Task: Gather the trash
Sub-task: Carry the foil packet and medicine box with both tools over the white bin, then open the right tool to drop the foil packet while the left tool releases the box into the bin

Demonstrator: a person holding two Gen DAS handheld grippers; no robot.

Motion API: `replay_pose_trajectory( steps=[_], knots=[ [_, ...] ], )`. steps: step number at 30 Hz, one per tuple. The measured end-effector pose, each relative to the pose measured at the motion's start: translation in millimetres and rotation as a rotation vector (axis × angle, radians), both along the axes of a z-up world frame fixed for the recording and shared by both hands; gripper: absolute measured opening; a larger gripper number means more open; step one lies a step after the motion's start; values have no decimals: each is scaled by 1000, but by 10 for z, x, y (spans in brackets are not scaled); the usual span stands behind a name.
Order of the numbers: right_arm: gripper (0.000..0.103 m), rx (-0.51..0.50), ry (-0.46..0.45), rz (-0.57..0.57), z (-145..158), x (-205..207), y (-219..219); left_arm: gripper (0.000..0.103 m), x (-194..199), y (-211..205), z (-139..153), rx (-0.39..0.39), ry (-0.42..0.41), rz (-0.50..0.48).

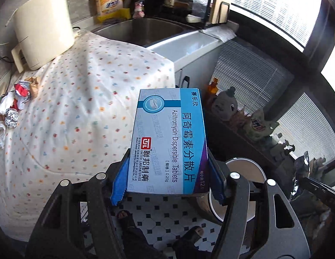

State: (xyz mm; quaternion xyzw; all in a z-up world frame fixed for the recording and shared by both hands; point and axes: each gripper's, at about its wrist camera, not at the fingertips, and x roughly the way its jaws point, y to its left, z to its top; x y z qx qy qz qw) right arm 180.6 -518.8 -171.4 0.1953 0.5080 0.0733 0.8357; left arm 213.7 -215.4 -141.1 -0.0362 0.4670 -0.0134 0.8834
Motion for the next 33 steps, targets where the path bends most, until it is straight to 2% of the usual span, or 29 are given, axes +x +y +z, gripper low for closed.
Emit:
replay_pose_trajectory(
  steps=[2,3,17,23,24,26,29,33],
  knots=[
    [42,8,12,-25,-65,-42,-132,63,6,-206,-65,-6,13,-47],
    [63,7,10,-50,-84,-81,-199,63,15,-289,-99,-8,21,-69],
    [64,-4,54,-233,-213,-405,-787,64,67,-1213,-578,-58,150,-311],
    [64,-31,59,-302,-189,-533,-974,64,59,-1589,-771,-116,228,-417],
    [64,-32,62,-311,-195,-547,-996,66,61,-1638,-788,-127,237,-430],
    [65,-28,68,-324,-211,-568,-1030,82,80,-1693,-800,-148,244,-439],
    [73,-38,67,-331,-203,-559,-1025,86,113,-1676,-755,-169,233,-436],
    [85,-54,50,-319,-147,-477,-939,87,179,-1453,-622,-167,208,-386]
  ],
)
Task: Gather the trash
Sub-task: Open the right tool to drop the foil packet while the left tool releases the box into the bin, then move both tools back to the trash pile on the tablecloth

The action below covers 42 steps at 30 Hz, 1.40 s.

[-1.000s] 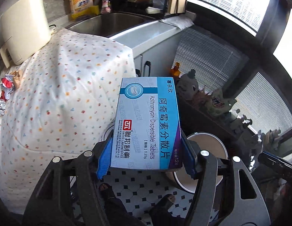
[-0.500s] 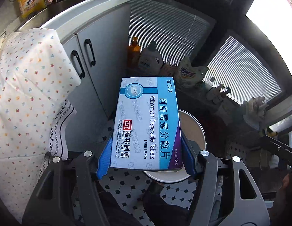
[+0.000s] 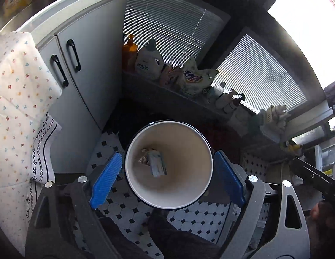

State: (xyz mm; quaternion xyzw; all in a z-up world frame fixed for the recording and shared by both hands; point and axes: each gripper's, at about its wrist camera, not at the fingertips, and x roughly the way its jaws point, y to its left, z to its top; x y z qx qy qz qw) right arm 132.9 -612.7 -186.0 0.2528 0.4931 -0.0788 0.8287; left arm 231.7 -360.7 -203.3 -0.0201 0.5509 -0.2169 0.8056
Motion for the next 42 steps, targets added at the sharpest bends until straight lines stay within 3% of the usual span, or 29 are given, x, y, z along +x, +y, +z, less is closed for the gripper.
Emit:
replay_pose_trajectory(
  steps=[7,21,32,42],
  knots=[
    [94,-22,-66,85,237,307,470,92,20,691,432,16,-104,144],
    [95,-13,-174,335,705,863,1933,97,-179,2315,1120,30,-270,443],
    [95,-5,-196,519,857,1186,3063,97,-418,3548,1255,34,-302,658],
    [95,-7,-203,647,904,1357,3964,97,-626,4570,1159,27,-303,843]
  ],
)
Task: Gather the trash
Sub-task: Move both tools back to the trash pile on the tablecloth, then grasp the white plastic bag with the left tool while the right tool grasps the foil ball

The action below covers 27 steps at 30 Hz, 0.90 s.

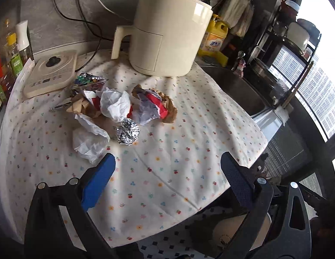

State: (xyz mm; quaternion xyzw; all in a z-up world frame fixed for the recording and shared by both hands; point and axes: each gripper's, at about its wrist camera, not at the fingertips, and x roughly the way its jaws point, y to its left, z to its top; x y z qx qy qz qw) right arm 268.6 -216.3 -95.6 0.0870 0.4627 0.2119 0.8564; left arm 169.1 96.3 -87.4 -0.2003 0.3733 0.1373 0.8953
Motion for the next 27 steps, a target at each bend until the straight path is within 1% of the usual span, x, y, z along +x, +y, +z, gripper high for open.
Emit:
replay_pose_trajectory(
  steps=[5,14,16,19,21,22,23,24,25,26,27],
  knots=[
    [95,-5,-2,32,-36,59,389,97,-74,432,-120,-27,-1,50],
    [95,1,-10,72,-158,131,1015,96,-35,1103,-386,-90,9,87],
    [95,-8,-17,77,-193,136,1156,94,14,1201,-457,-104,22,80],
    [95,-4,-7,81,-258,145,1350,87,118,1339,-584,-126,56,66],
    [95,1,8,88,-303,146,1473,75,170,1404,-691,-151,81,53],
    [95,0,13,96,-322,142,1544,55,192,1436,-756,-174,99,44],
    [95,-3,16,108,-338,139,1615,27,209,1463,-828,-203,122,31],
    [95,-6,19,122,-354,135,1686,9,211,1466,-879,-215,142,23],
    [95,-9,21,138,-368,135,1758,7,191,1463,-900,-207,150,19],
    [95,-11,24,154,-381,136,1831,4,154,1447,-895,-203,139,8],
    [95,-14,26,172,-394,137,1904,4,119,1436,-887,-204,131,-5]
  ],
)
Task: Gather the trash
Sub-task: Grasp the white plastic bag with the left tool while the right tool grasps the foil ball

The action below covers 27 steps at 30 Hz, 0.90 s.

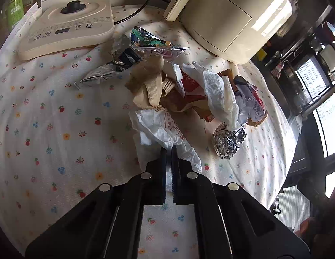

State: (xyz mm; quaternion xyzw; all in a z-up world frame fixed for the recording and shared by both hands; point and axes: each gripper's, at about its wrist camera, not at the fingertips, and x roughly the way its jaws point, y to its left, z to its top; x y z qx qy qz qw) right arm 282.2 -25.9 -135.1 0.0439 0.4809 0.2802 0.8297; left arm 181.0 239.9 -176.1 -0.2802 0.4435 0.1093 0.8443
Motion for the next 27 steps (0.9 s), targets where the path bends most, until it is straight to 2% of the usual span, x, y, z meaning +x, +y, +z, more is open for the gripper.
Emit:
replay_pose_trajectory(
  steps=[8,17,18,21,22,27],
  knots=[
    [94,-15,-5,159,-58,0,626,3,-393,90,217,9,-80,23],
    [82,-38,-16,275,-175,59,1220,3,-838,277,430,23,-137,117],
    [79,-41,-22,279,-188,68,1260,3,-878,292,456,28,-142,126],
    [37,-60,23,308,-267,105,1366,3,-949,317,536,45,-157,144],
    [34,-56,23,301,-252,100,1361,3,-960,317,560,50,-162,147],
    [33,-45,7,321,-107,-15,1225,3,-958,221,686,77,-189,141]
  ],
)
